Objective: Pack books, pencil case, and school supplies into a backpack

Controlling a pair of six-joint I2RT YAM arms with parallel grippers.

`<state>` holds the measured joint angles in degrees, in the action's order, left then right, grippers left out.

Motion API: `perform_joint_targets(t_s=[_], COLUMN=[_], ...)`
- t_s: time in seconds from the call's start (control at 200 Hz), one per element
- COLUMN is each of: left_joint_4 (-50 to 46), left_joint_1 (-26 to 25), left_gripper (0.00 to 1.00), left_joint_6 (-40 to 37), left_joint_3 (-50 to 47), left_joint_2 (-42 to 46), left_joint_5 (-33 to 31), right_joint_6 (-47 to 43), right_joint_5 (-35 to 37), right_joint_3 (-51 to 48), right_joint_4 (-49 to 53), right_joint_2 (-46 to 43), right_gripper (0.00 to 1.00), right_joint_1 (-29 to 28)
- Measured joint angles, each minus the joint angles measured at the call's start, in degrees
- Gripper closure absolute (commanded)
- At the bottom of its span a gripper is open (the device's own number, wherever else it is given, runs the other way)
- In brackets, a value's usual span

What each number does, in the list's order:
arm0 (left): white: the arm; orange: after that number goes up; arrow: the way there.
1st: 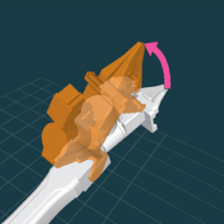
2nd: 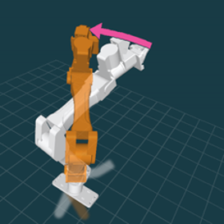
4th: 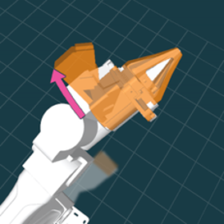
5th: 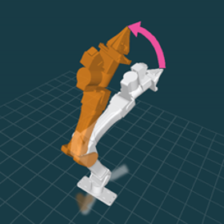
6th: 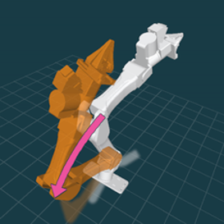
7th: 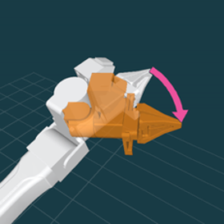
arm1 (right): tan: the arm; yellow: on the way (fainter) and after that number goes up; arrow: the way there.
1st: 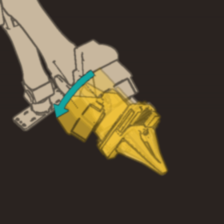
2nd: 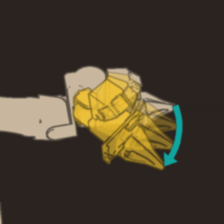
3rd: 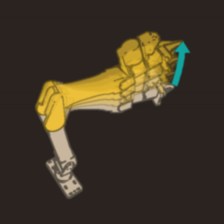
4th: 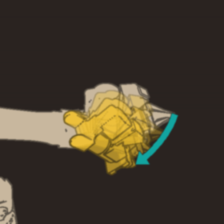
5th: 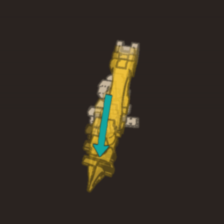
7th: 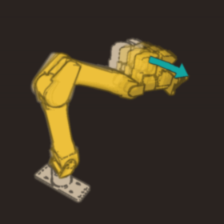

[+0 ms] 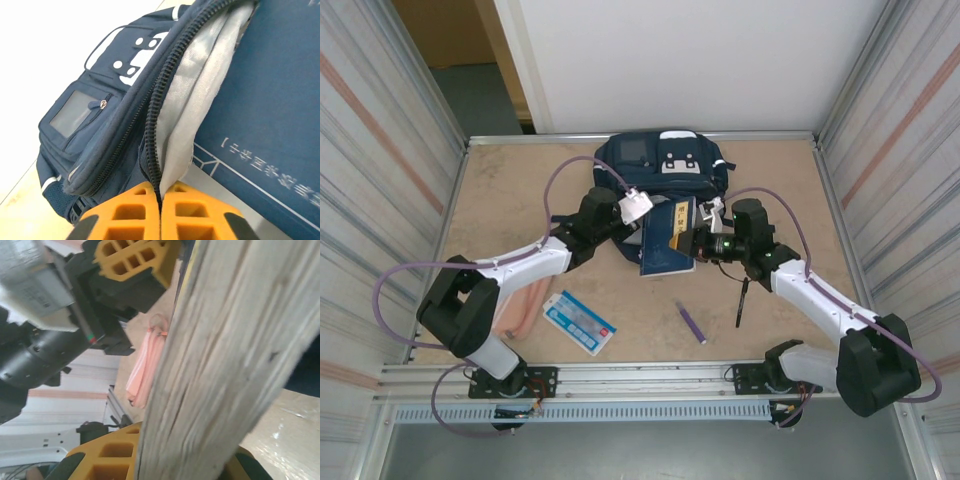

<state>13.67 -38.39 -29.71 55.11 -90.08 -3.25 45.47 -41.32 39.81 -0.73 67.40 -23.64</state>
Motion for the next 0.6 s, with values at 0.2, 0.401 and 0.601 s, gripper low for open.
perform_joint_targets(t_s=[0.2,0.401,0.601], left_joint_4=[0.07,0.61,-0.7], left_joint_1=[-0.22,-0.26,-0.39], left_gripper=[1.0,1.0,1.0], left_joint_6=[-2.12,-3.1,-1.6], left_joint_3=[0.5,4.17,7.15], left_joint_2=[0.0,0.0,0.22], left_joint_5=[0.22,0.26,0.46], right_joint_6=[0.07,2.27,13.14], right_joint_5=[0.61,2.56,4.55], right_joint_3=[0.28,-0.37,-1.49], right_joint_4=[2.97,3.74,0.92], right_joint_2=[5.42,9.11,10.23], right_gripper=[1.0,1.0,0.99], right_joint_1=[-0.11,0.63,0.74])
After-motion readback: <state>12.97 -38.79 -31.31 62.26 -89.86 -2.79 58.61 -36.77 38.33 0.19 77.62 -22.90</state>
